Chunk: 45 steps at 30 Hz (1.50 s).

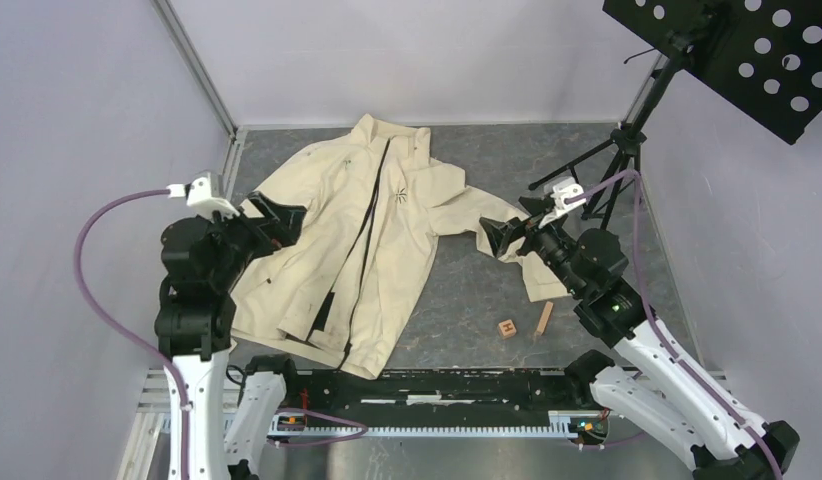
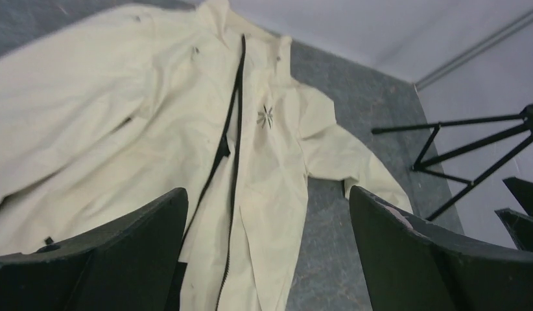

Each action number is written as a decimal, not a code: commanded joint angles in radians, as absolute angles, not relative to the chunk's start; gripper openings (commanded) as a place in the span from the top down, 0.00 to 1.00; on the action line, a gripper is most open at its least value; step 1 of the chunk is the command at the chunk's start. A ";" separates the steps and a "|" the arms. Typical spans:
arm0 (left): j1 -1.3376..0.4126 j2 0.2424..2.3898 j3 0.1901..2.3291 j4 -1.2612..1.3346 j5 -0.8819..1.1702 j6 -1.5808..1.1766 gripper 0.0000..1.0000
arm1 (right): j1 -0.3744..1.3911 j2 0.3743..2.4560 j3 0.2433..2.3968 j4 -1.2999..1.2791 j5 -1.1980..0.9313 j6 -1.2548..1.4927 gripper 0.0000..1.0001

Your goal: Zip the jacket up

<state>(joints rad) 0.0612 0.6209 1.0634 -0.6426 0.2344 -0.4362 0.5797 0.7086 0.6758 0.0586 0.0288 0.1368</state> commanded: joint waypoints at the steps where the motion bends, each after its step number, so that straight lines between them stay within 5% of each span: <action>1: 0.063 0.718 0.986 -0.677 0.435 -0.423 0.00 | 0.605 0.778 0.663 0.104 -0.030 0.182 0.01; 12: -0.282 0.830 0.821 -0.701 0.167 -0.513 0.01 | 0.684 0.980 0.595 0.237 -0.174 0.366 0.01; 18: -0.468 0.948 0.812 -0.704 -0.024 -0.546 0.23 | 0.684 1.035 0.494 0.373 -0.287 0.545 0.01; 27: -0.724 1.238 0.899 -0.735 -0.292 -0.559 0.27 | 0.686 1.113 0.413 0.517 -0.416 0.621 0.19; 38: -0.741 1.446 0.928 -0.747 -0.299 -0.538 0.24 | 0.702 1.143 0.374 0.623 -0.506 0.581 0.44; 45: -0.732 1.532 0.933 -0.753 -0.352 -0.537 0.42 | 0.746 1.220 0.382 0.663 -0.543 0.563 0.62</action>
<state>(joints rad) -0.7361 1.4963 0.8974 -0.7403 -0.2691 -0.5240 0.7208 1.1828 0.3820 0.5903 -0.4999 0.5919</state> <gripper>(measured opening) 0.642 0.421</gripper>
